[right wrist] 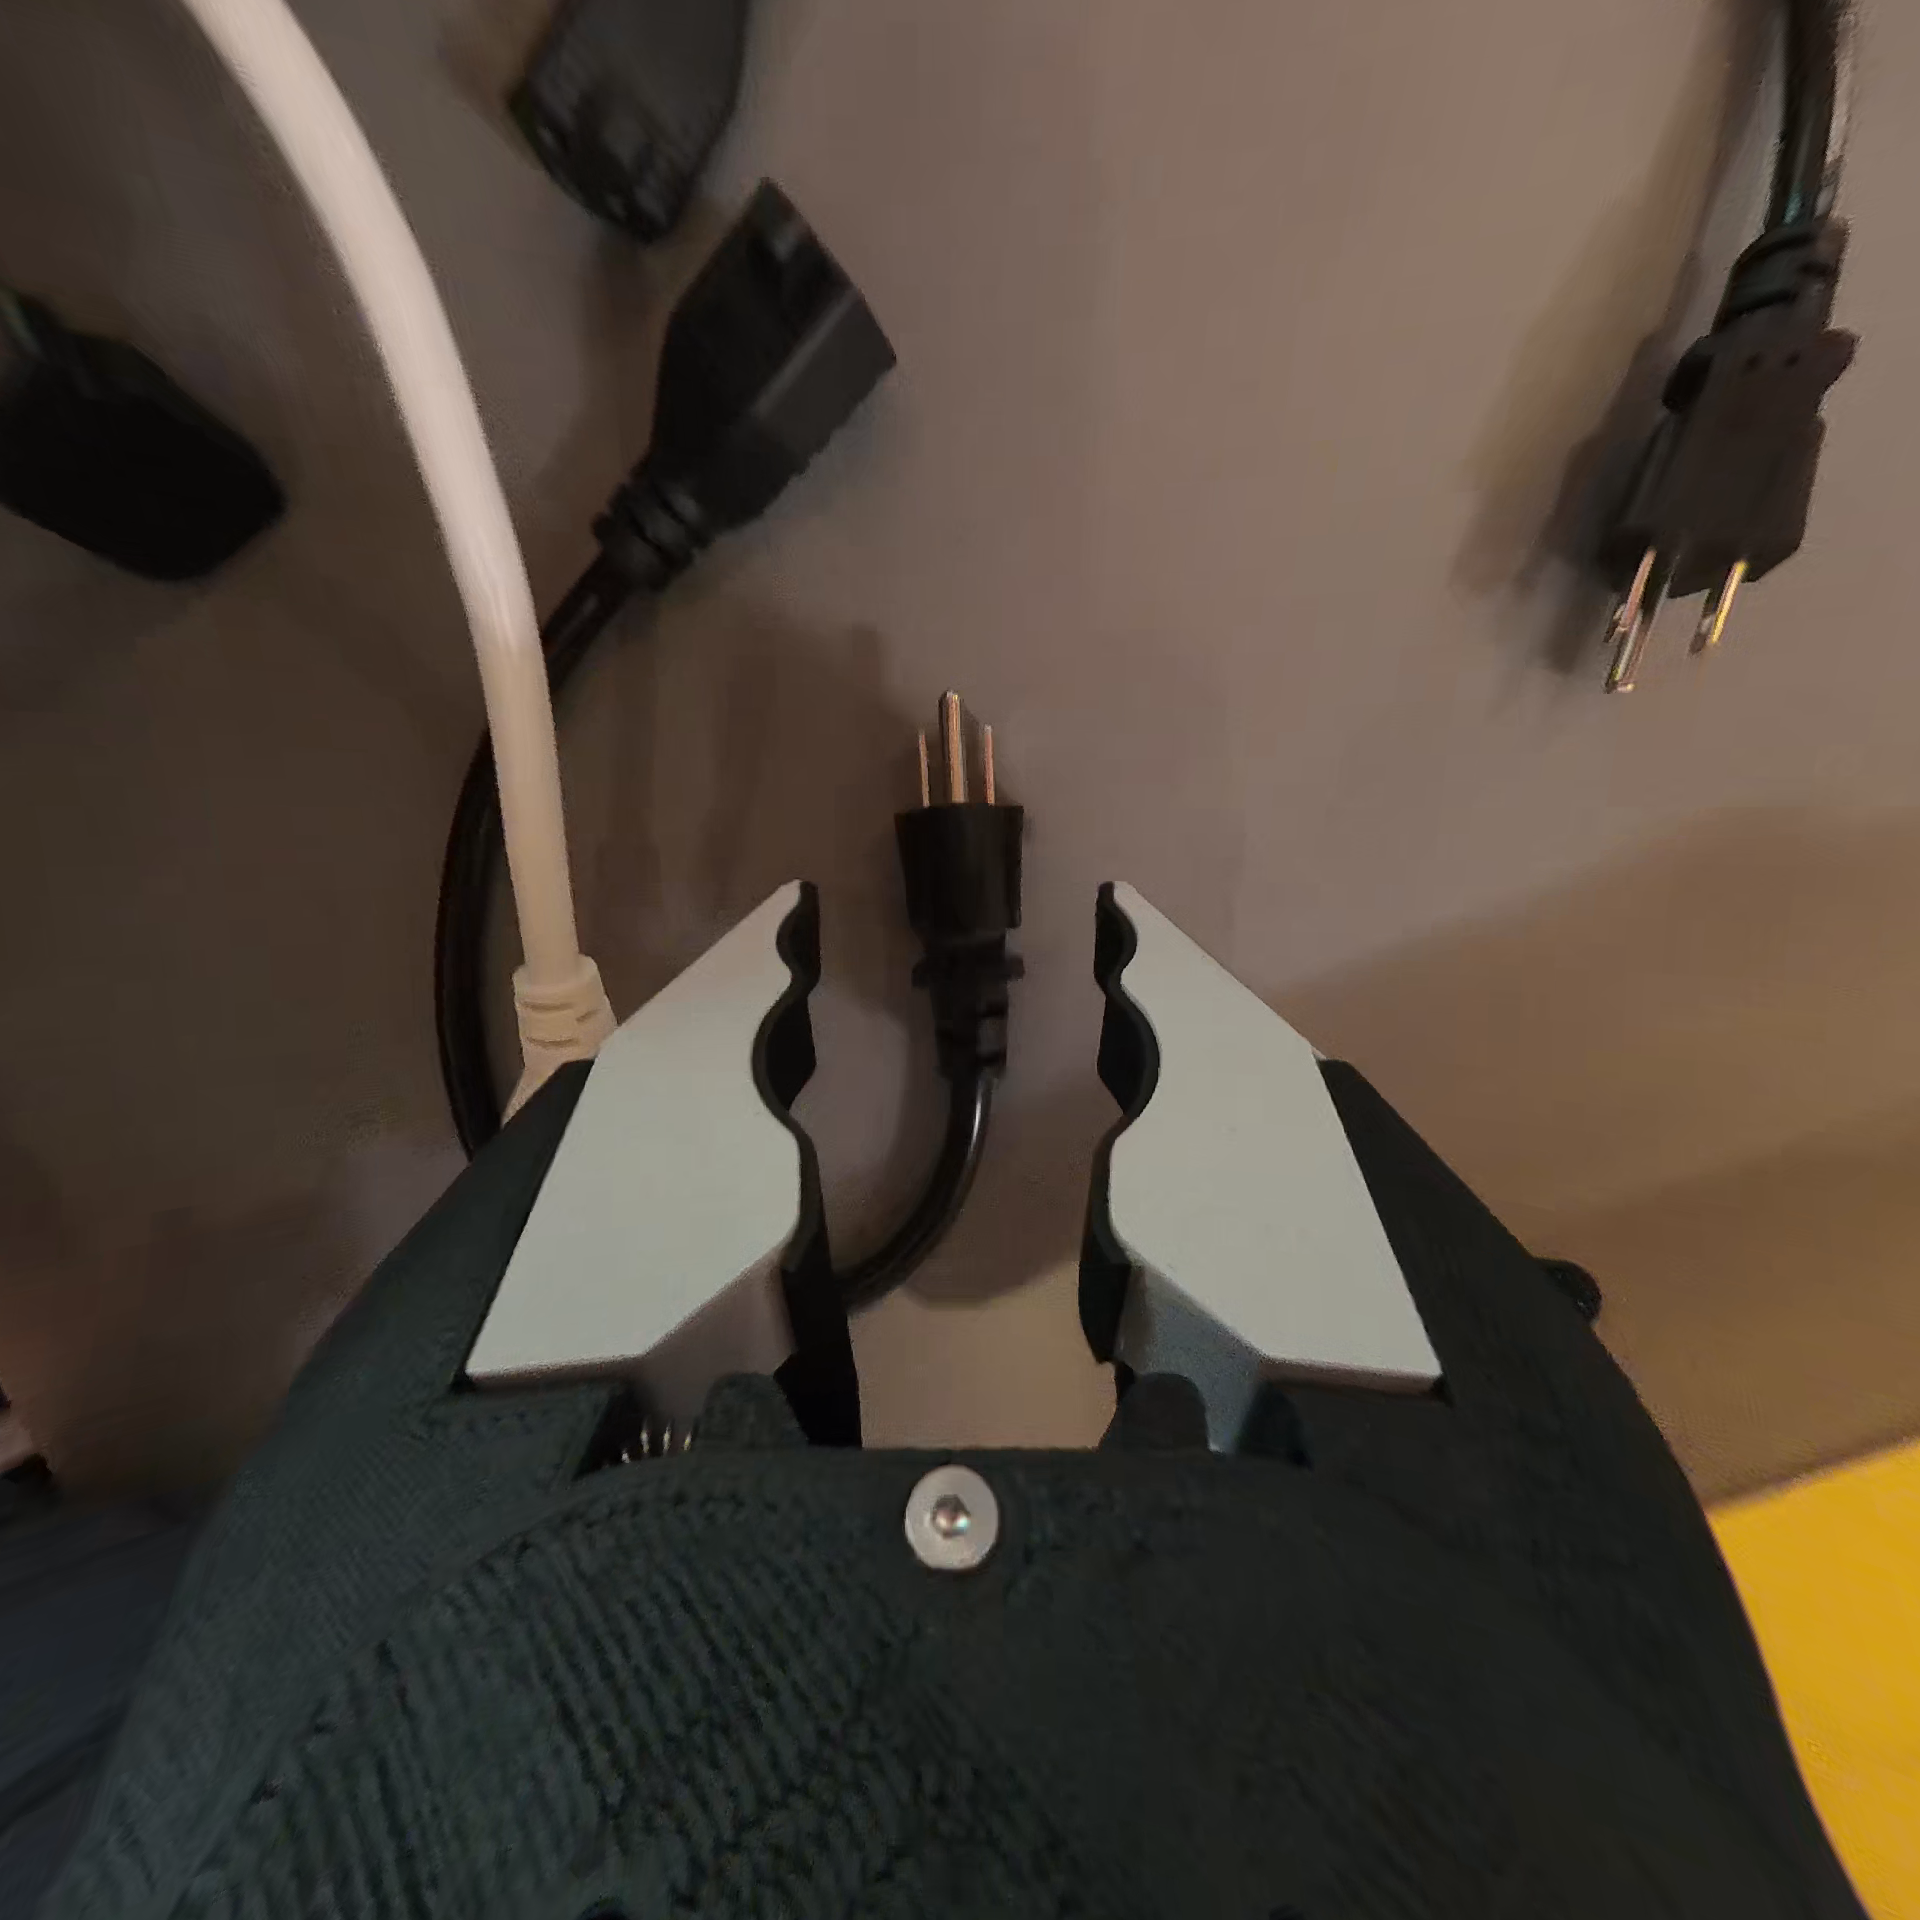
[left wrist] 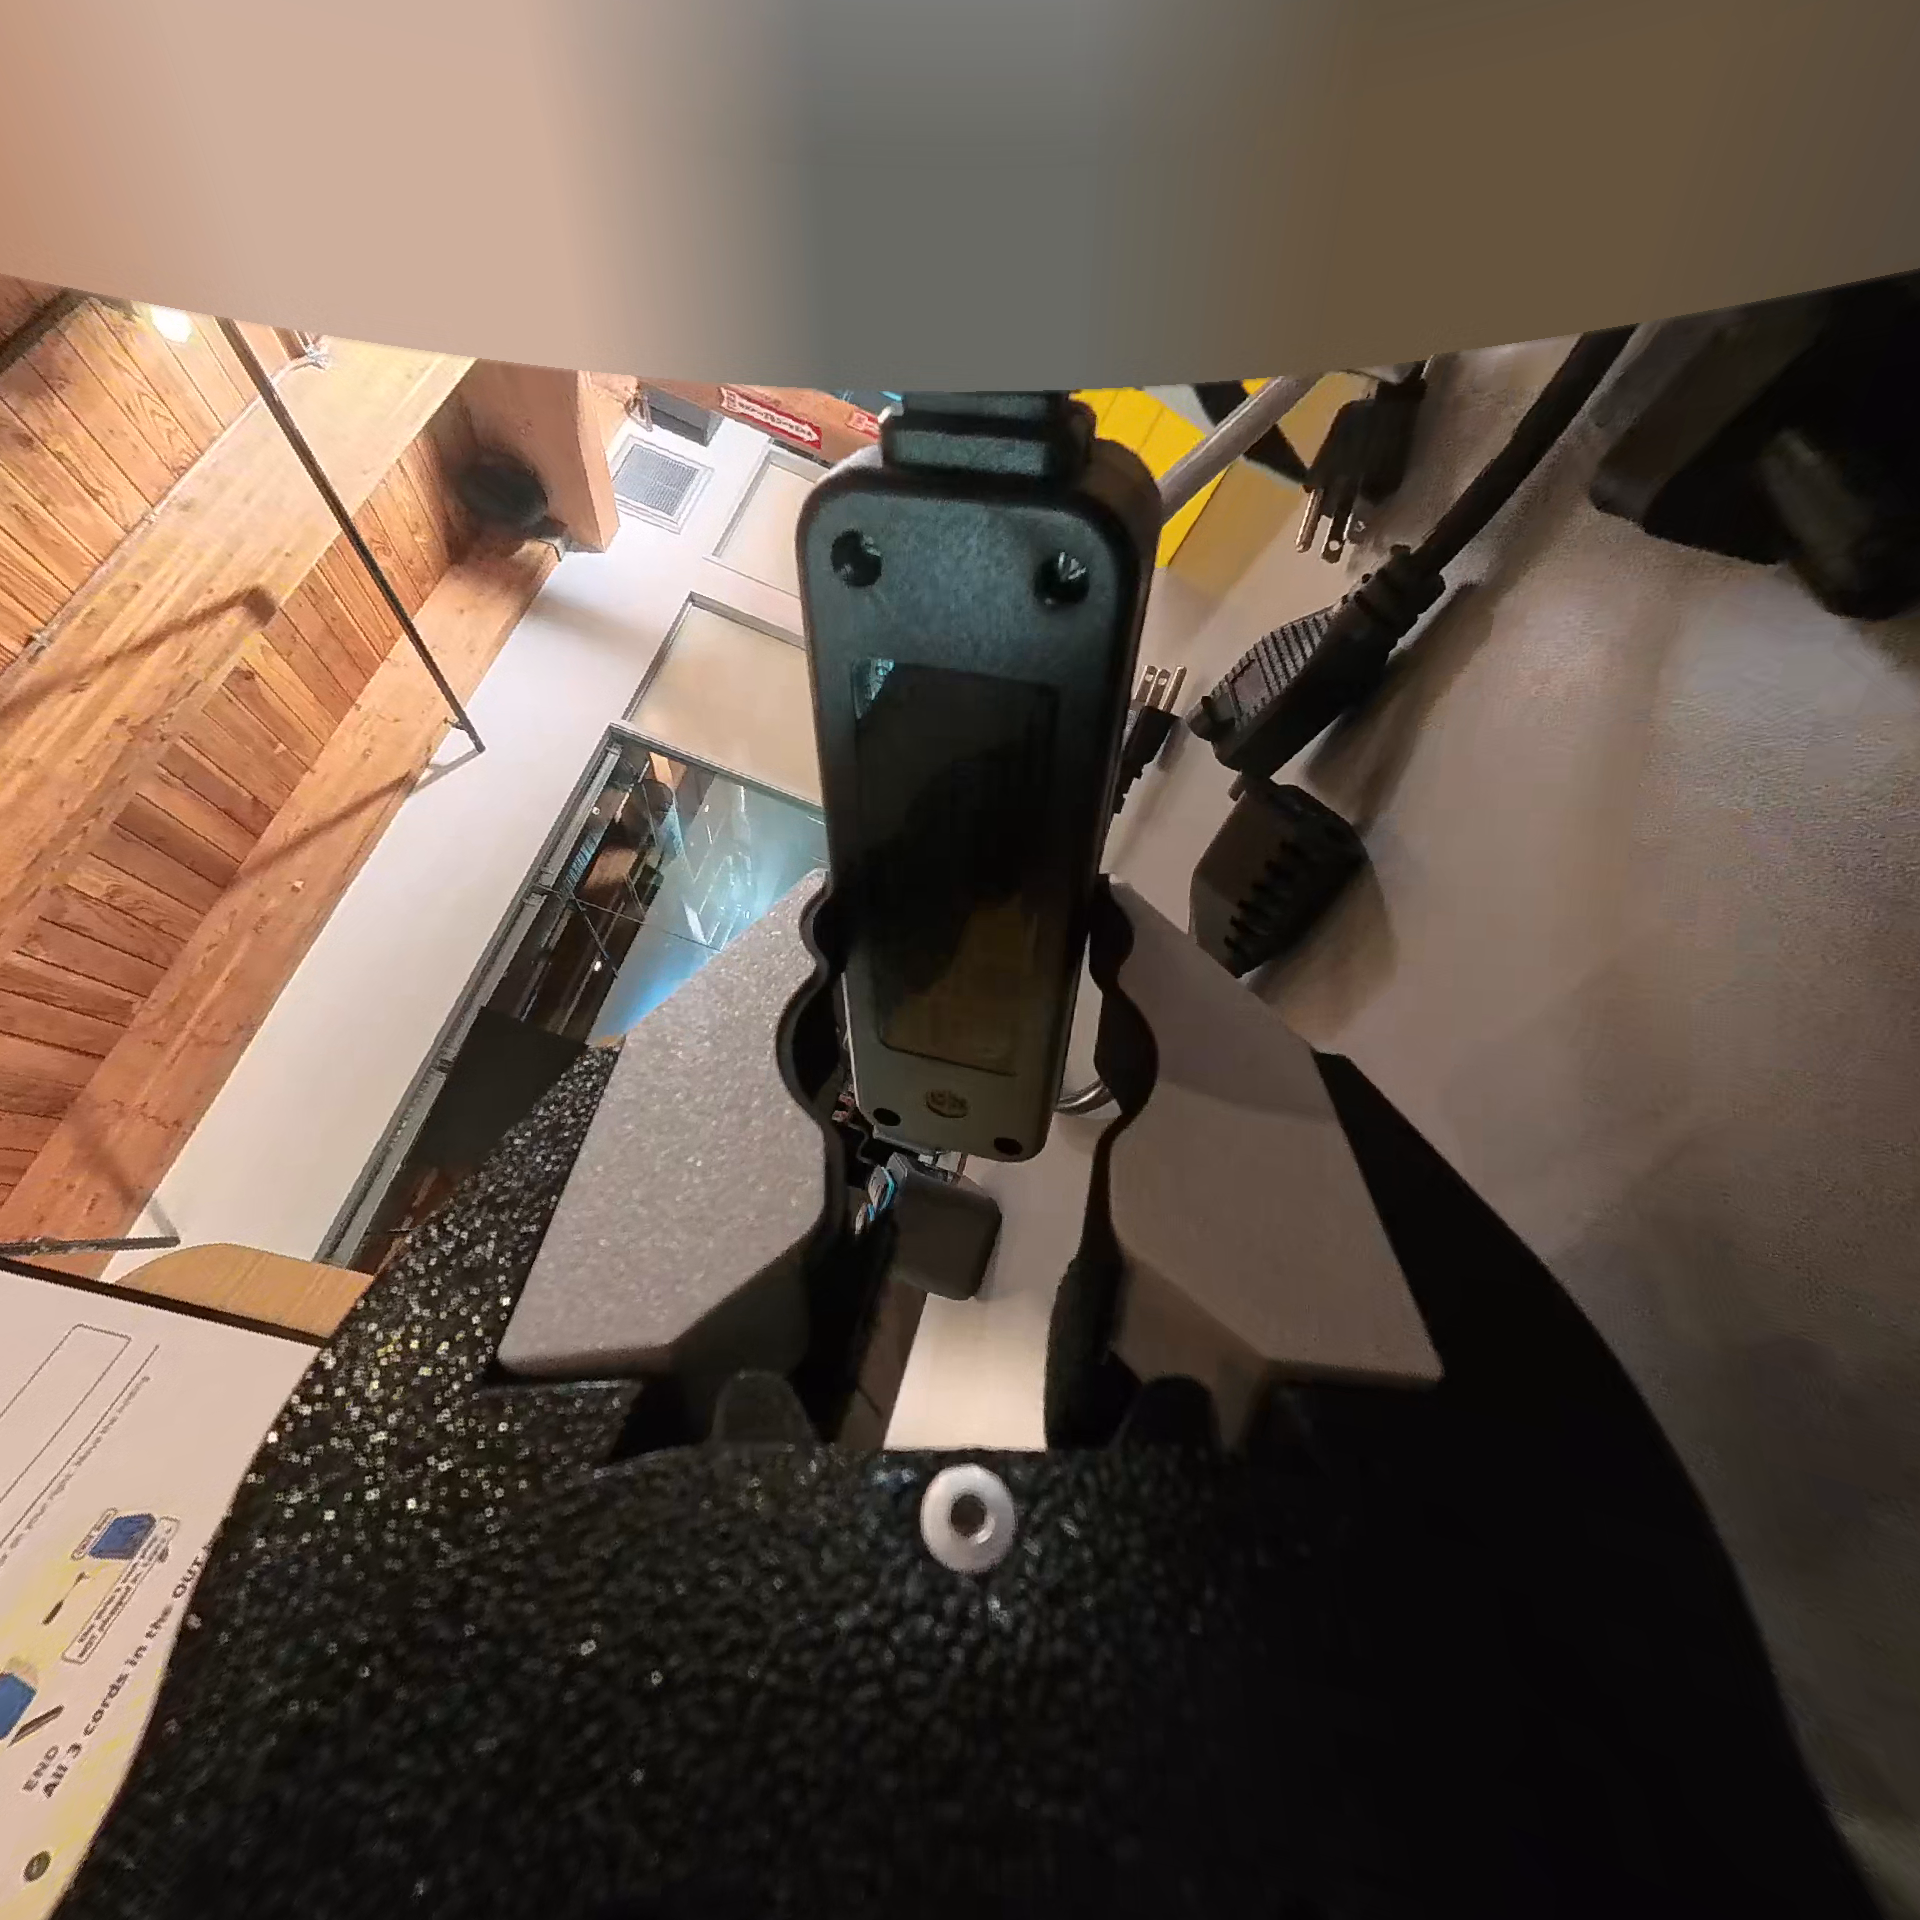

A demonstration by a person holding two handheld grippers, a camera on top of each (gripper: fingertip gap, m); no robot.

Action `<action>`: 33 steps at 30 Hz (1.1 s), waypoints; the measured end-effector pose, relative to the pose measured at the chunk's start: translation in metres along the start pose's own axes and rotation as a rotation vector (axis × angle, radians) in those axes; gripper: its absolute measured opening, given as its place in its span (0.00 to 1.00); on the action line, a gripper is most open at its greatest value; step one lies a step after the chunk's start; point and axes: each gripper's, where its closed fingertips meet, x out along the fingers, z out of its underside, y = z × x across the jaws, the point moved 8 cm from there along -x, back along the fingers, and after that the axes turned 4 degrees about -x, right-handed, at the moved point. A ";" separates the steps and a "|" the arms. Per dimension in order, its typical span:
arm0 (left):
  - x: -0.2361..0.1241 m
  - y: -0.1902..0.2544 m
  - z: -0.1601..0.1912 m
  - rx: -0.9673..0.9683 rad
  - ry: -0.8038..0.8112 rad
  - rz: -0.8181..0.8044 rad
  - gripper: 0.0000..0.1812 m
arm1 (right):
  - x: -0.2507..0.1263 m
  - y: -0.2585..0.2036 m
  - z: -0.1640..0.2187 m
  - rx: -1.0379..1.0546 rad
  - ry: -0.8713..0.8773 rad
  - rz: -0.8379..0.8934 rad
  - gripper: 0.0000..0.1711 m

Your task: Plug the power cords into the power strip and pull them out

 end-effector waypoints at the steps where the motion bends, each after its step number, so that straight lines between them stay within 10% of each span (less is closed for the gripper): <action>1: 0.000 0.000 0.000 0.000 0.001 0.000 0.25 | -0.001 0.001 0.003 0.032 0.068 -0.019 0.30; 14: -0.002 0.000 -0.002 0.016 0.009 -0.001 0.25 | 0.009 -0.001 0.022 -0.007 0.131 0.095 0.13; 22: -0.002 0.001 -0.001 0.006 0.004 0.021 0.25 | -0.027 0.003 -0.002 -0.357 0.386 0.756 0.13; 33: -0.003 0.001 -0.003 0.013 0.024 0.019 0.24 | -0.077 -0.016 -0.032 -0.758 0.153 1.610 0.13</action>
